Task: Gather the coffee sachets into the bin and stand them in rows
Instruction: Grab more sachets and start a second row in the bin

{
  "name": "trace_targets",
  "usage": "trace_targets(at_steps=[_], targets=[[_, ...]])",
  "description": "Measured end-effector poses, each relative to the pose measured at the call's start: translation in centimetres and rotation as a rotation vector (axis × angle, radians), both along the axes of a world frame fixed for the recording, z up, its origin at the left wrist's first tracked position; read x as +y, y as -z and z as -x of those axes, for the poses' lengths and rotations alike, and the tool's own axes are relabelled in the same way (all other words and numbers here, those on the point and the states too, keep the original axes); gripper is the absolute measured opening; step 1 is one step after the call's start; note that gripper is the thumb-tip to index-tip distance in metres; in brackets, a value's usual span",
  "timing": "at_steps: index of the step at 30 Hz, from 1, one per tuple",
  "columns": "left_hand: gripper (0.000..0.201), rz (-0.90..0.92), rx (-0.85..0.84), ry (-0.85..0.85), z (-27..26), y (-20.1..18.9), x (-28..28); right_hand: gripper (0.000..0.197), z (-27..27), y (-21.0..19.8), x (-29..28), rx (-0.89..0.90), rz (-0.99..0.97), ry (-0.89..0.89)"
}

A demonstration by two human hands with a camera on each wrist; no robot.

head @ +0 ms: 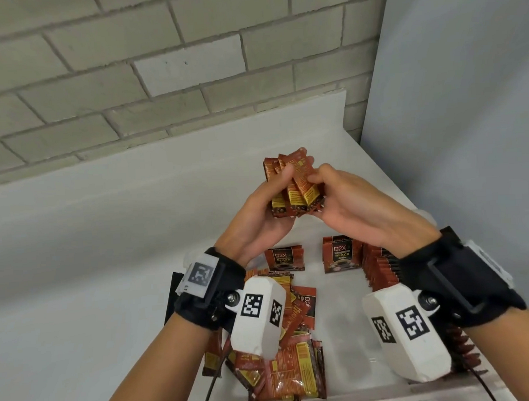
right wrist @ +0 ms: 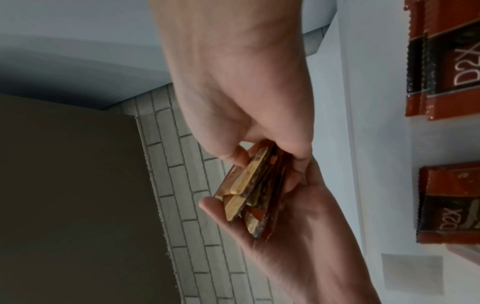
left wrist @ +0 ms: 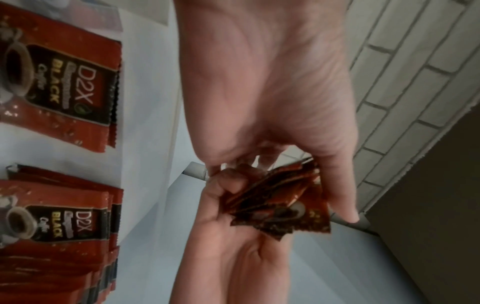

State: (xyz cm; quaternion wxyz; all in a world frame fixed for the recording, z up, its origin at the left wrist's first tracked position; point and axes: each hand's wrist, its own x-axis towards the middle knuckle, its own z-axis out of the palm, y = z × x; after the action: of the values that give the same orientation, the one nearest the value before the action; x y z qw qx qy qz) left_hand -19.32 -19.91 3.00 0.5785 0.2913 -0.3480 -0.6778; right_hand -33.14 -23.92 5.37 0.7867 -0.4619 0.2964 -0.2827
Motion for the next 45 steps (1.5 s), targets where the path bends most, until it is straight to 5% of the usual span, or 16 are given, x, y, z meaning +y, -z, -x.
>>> trace_targets(at_steps=[5,9,13,18,22,27,30,34,40,45], targets=[[0.051,-0.008,-0.119,0.037,0.0,-0.3,0.2,0.032,-0.2,0.3,0.5,0.079,0.165,-0.055],[0.040,-0.059,-0.102,0.012,0.4,-0.8,0.6,0.022,-0.2,0.5,0.4,0.426,0.499,0.082],[0.059,-0.139,-0.054,-0.044,0.4,-1.2,0.4,0.047,0.2,0.6,0.1,0.439,0.757,0.215],[0.027,-0.108,-0.087,-0.049,-0.5,-1.4,0.4,0.058,0.5,0.1,0.8,0.278,0.962,-0.061],[0.032,-0.127,-0.101,-0.034,-0.8,-1.9,0.9,0.095,0.2,0.6,1.3,0.387,1.120,-0.110],[0.056,-0.151,-0.149,0.180,-0.2,-1.0,1.1,0.115,0.1,0.7,1.0,0.404,1.054,-0.060],[0.076,-0.182,-0.220,0.194,-0.1,-0.7,1.0,0.110,0.2,0.8,0.8,0.420,1.003,-0.099],[0.066,-0.253,-0.169,0.147,-0.3,-1.1,0.8,0.087,0.2,1.1,0.8,0.483,1.042,-0.138],[0.069,-0.278,-0.169,0.129,-0.3,-1.1,0.7,0.080,-0.1,1.5,0.9,0.538,1.084,-0.122],[0.029,-0.253,-0.199,0.099,-0.7,-1.0,0.6,0.074,0.1,1.3,0.5,0.545,1.162,0.018]])
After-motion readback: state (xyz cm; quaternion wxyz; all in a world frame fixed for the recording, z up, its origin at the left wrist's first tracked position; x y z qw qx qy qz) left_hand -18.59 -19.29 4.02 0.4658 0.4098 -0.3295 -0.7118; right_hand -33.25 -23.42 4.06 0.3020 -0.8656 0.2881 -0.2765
